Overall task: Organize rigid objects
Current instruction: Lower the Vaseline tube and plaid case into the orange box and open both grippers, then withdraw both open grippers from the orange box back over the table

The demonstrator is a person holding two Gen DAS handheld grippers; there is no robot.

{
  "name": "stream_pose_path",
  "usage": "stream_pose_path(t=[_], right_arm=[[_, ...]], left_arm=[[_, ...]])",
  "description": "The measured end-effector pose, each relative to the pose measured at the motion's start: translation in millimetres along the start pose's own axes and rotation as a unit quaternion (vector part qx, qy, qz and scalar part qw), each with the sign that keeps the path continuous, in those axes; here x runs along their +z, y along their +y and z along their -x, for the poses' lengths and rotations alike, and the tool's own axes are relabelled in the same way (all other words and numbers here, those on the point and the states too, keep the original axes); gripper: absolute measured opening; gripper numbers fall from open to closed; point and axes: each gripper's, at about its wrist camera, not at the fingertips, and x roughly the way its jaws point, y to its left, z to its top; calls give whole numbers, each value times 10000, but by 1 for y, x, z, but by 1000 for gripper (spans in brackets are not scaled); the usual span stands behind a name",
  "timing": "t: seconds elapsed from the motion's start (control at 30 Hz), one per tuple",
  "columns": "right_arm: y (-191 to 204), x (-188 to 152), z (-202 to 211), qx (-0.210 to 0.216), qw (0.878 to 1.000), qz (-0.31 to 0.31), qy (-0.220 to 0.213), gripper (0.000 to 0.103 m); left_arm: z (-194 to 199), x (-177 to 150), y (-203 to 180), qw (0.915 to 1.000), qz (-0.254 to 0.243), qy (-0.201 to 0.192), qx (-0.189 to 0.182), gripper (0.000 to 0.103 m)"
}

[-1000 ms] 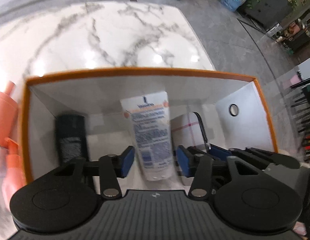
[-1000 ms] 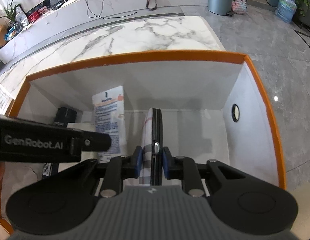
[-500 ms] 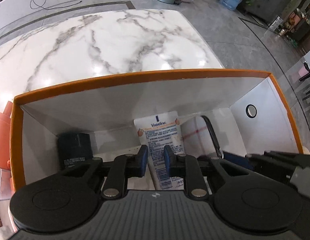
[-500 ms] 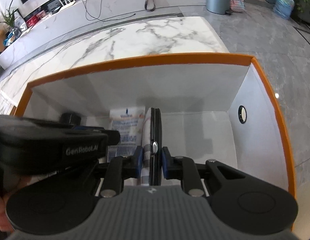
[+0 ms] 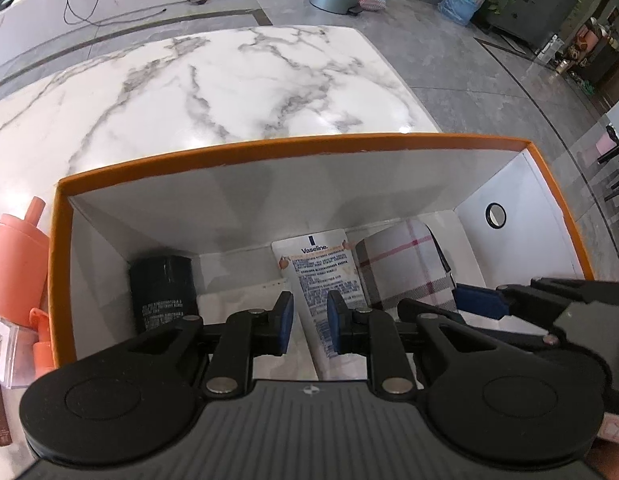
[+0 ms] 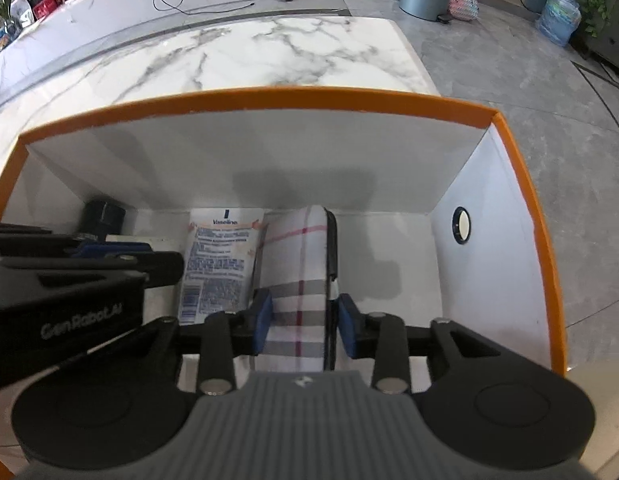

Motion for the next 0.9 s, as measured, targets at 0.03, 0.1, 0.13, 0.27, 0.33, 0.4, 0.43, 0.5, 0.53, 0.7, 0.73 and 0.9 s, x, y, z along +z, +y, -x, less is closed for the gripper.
stream_pose_path(t=[0.03, 0.1, 0.13, 0.27, 0.33, 0.4, 0.43, 0.5, 0.53, 0.7, 0.73, 0.9], right_arm=[[1, -1, 0, -36, 10000, 35, 5, 38], [3, -2, -1, -111, 9999, 86, 28, 39], [3, -3, -1, -146, 9998, 86, 42, 40], [4, -6, 5, -273, 9996, 50, -89, 50], [6, -8, 10, -354, 9992, 94, -180, 56], [8, -10, 16, -373, 9989, 112, -248, 56], [9, -12, 19, -341, 9990, 101, -286, 56], [12, -15, 27, -300, 9987, 108, -400, 55], [13, -16, 31, -290, 9984, 123, -465, 55], [23, -27, 52, -215, 9961, 212, -825, 55], [25, -28, 56, -194, 9954, 244, -905, 55], [39, -37, 79, 66, 9911, 393, -1270, 55]], left_arm=[[1, -1, -1, 10000, -26, -24, 32, 23], [4, -3, -3, 9999, -82, -50, 88, 23], [5, -4, -3, 9999, -96, -64, 92, 23], [12, -9, -3, 9998, -130, -104, 83, 23], [18, -12, -3, 9996, -187, -188, 95, 23], [24, -16, -4, 9994, -209, -260, 90, 23], [28, -17, -4, 9993, -203, -295, 82, 23], [34, -20, -5, 9990, -228, -373, 83, 23], [37, -22, -5, 9987, -253, -420, 115, 23], [55, -30, -4, 9967, -359, -686, 232, 23], [59, -31, -4, 9960, -391, -759, 262, 23], [80, -42, -2, 9915, -502, -1138, 371, 23]])
